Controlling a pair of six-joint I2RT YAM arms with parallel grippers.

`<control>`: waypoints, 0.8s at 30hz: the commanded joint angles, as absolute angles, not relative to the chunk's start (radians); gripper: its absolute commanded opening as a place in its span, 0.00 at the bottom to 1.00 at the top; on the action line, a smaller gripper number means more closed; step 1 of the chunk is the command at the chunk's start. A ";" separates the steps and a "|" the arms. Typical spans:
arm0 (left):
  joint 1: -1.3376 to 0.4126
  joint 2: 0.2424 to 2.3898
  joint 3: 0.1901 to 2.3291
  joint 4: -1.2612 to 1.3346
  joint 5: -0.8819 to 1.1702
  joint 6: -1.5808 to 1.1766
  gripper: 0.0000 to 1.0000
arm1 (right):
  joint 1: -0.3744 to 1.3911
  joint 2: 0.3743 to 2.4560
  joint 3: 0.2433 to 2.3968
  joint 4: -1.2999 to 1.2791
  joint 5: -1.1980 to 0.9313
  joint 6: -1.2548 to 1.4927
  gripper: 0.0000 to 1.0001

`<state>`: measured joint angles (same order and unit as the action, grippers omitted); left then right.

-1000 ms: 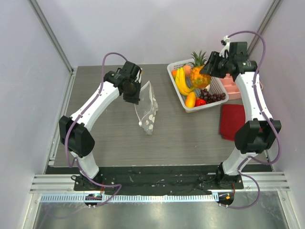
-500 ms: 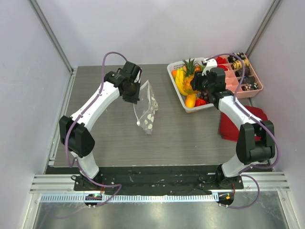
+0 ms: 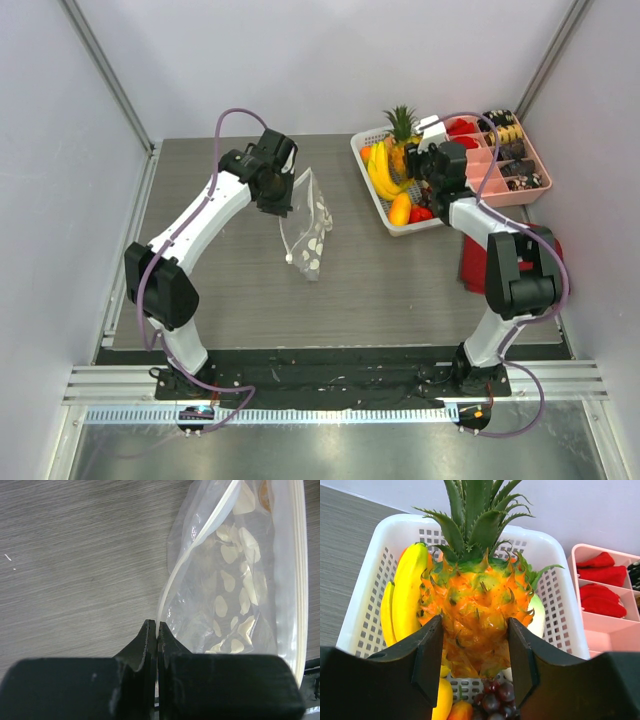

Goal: Place the food in the zip-top bag and seal the zipper
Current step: Adjust the fake fruit in the bin, then pick up the fake fruit from the bin.

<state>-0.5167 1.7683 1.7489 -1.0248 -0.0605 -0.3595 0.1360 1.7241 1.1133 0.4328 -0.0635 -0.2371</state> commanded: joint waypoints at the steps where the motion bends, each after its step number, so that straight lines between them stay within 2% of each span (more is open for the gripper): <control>1: -0.520 1.733 1.746 -0.994 -0.083 -0.348 0.00 | 0.135 1.747 1.204 0.472 -0.089 -0.215 0.21; 2: -0.520 1.733 1.746 -0.994 -0.083 -0.348 0.00 | 0.135 1.755 1.219 0.468 -0.086 -0.212 0.40; 5: -0.520 1.735 1.747 -0.994 -0.083 -0.345 0.00 | 0.137 1.782 1.302 0.362 -0.086 -0.221 0.76; 9: -0.520 1.732 1.749 -0.991 -0.086 -0.345 0.00 | 0.114 1.810 1.446 0.125 -0.138 -0.198 0.84; 10: -0.520 1.733 1.752 -0.991 -0.084 -0.345 0.00 | 0.103 1.813 1.477 0.039 -0.196 -0.183 0.89; 13: -0.520 1.735 1.767 -0.999 -0.084 -0.339 0.00 | 0.075 1.838 1.587 -0.098 -0.294 -0.150 0.95; 24: -0.520 1.735 1.781 -1.009 -0.074 -0.330 0.00 | 0.074 2.083 2.061 -0.532 -0.251 -0.111 0.98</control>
